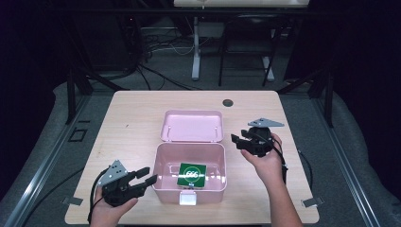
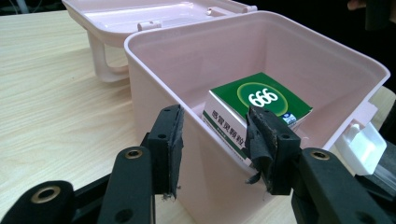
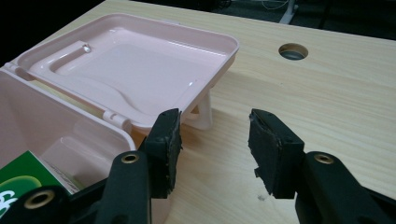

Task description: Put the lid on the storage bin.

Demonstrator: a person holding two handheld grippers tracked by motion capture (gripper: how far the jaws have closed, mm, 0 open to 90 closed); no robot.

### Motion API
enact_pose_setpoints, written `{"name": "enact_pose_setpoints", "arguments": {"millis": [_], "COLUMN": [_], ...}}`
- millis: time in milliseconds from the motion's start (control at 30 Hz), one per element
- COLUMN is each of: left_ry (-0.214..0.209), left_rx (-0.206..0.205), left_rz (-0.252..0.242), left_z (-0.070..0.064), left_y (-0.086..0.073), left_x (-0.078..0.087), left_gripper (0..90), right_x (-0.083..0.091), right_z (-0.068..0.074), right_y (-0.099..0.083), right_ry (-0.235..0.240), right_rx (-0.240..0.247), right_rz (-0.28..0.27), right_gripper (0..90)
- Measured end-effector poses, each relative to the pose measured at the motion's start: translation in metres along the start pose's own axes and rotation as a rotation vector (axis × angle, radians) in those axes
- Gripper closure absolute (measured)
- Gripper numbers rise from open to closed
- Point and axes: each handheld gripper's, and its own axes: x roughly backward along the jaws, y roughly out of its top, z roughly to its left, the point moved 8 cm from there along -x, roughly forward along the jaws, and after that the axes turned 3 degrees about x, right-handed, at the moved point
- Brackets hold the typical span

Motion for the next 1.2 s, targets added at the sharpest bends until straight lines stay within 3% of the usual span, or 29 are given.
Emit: {"name": "enact_pose_setpoints", "arguments": {"millis": [100, 300, 467, 567, 700, 767, 933, 1100, 1200], "left_ry": [0.001, 0.007, -0.004, 0.007, 0.020, 0.023, 0.044, 0.046, 0.048], "left_rx": [0.005, 0.006, -0.014, -0.022, -0.023, -0.016, -0.007, 0.024, 0.021], "left_rz": [-0.002, 0.001, 0.014, 0.024, 0.035, 0.041, 0.050, 0.057, 0.059], "left_z": [0.001, 0.005, 0.006, 0.011, 0.015, 0.019, 0.027, 0.034, 0.034], "left_y": [0.002, 0.016, 0.023, 0.029, 0.035, 0.038, 0.043, 0.047, 0.048], "left_x": [0.000, -0.006, -0.013, -0.018, -0.023, -0.027, -0.030, -0.035, -0.038], "left_gripper": [56.1, 54.5, 52.8, 53.6, 55.4, 55.8, 56.3, 55.1, 55.3], "right_x": [0.000, -0.005, -0.013, -0.021, -0.029, -0.032, -0.036, -0.041, -0.045], "right_z": [0.002, 0.013, 0.017, 0.018, 0.017, 0.015, 0.008, -0.002, -0.010], "right_y": [-0.001, 0.001, 0.000, 0.004, 0.010, 0.012, 0.023, 0.036, 0.043], "right_ry": [-0.013, 0.021, 0.028, 0.051, 0.042, 0.030, 0.011, -0.008, -0.022], "right_rx": [-0.007, 0.011, 0.007, 0.008, 0.013, 0.025, 0.013, -0.007, -0.014], "right_rz": [-0.001, 0.002, 0.055, 0.103, 0.151, 0.182, 0.183, 0.187, 0.195], "right_gripper": [54.9, 61.5, 61.8, 55.9, 52.4, 56.5, 65.3, 65.7, 64.8]}}
